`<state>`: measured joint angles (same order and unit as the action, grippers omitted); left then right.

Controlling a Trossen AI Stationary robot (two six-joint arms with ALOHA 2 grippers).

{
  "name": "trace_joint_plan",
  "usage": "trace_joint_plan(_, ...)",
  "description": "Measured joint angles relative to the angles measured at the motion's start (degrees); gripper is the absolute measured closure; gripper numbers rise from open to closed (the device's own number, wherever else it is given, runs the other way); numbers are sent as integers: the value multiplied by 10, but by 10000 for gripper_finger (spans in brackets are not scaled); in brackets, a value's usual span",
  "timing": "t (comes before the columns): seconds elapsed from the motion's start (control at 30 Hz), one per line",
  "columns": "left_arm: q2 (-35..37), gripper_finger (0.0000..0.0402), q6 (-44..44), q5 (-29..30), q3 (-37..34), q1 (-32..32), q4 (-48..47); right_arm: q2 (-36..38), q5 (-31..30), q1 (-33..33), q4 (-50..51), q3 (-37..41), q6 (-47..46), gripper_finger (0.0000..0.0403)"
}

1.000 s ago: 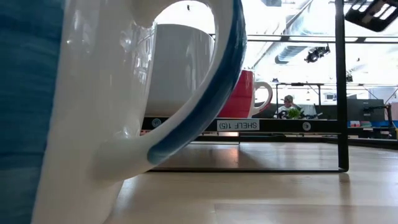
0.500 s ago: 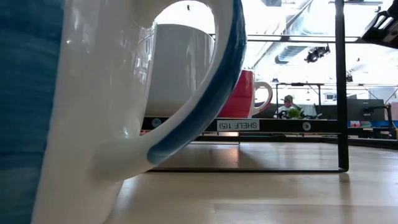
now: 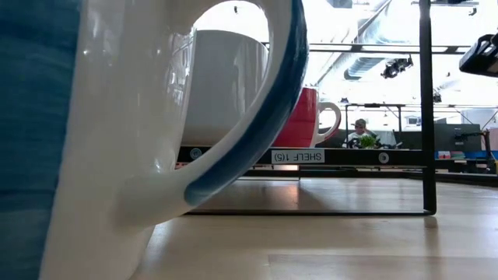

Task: Place coffee mugs
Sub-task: Put the white and blue patterned mug on the shelf

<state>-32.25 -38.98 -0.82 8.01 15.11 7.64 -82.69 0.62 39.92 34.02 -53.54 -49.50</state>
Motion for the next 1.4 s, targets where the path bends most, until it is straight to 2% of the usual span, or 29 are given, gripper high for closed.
trace_joint_plan(0.3, 0, 273, -14, 0, 0, 0, 0, -6, -9, 0, 1, 0, 4, 334)
trace_joint_plan(0.57, 0, 273, -14, 0, 0, 0, 0, -6, -11, 0, 6, 0, 18, 397)
trace_joint_plan(0.9, 0, 273, -14, 0, 0, 0, 0, 0, -42, 10, 76, -1, 36, 401)
trace_joint_plan(1.03, 0, 273, -14, 0, 0, 0, -1, 20, -73, 10, 117, 0, 59, 402)
trace_joint_plan(1.2, 0, 273, -13, 0, 0, 0, -1, 83, -170, 3, 202, 2, 66, 402)
trace_joint_plan(1.3, 0, 273, -13, 0, 0, 0, -1, 118, -202, -23, 243, 1, 71, 402)
trace_joint_plan(1.4, 0, 273, -13, 0, 0, 0, -1, 141, -205, -65, 255, 1, 105, 402)
